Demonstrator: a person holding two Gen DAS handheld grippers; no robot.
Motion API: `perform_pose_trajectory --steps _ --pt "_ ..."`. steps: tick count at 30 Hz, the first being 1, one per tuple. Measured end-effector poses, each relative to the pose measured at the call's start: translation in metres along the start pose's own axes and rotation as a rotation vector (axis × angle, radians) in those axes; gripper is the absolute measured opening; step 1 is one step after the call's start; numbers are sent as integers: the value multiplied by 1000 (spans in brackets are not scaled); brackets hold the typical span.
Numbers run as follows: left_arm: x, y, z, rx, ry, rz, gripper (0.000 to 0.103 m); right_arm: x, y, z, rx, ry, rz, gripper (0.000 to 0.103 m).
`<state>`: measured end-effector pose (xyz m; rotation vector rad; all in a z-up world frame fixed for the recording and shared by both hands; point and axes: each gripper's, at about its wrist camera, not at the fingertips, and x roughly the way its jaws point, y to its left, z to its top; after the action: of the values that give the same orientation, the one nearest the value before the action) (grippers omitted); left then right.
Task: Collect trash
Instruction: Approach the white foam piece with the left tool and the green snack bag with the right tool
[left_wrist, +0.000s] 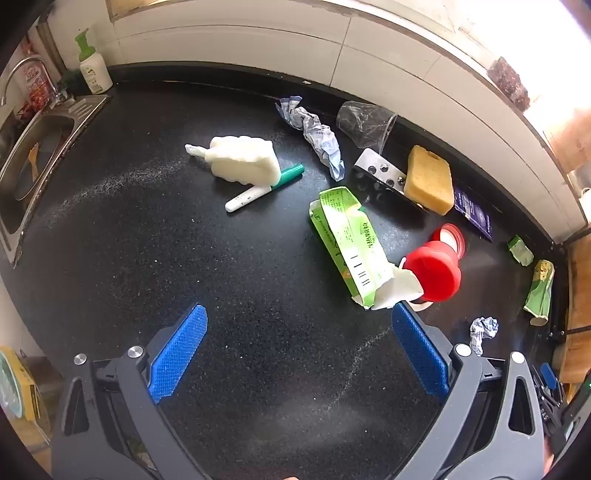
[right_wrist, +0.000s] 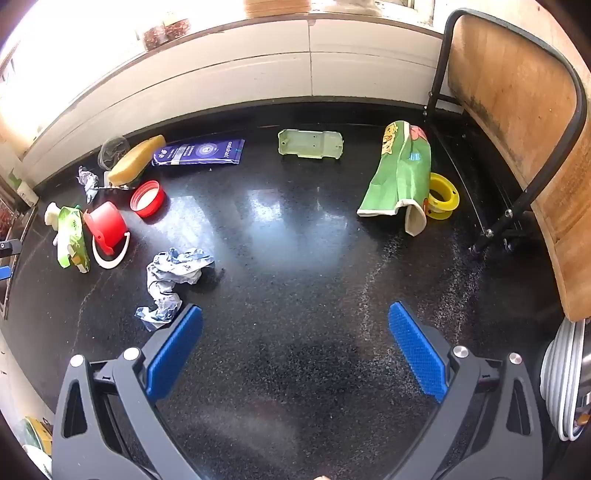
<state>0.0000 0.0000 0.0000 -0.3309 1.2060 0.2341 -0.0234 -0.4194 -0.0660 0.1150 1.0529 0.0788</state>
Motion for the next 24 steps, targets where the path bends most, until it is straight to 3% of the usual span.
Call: perform_pose_trajectory --steps 24 --pt "12 -4 -1 23 39 17 97 11 -6 -1 8 12 -18 97"
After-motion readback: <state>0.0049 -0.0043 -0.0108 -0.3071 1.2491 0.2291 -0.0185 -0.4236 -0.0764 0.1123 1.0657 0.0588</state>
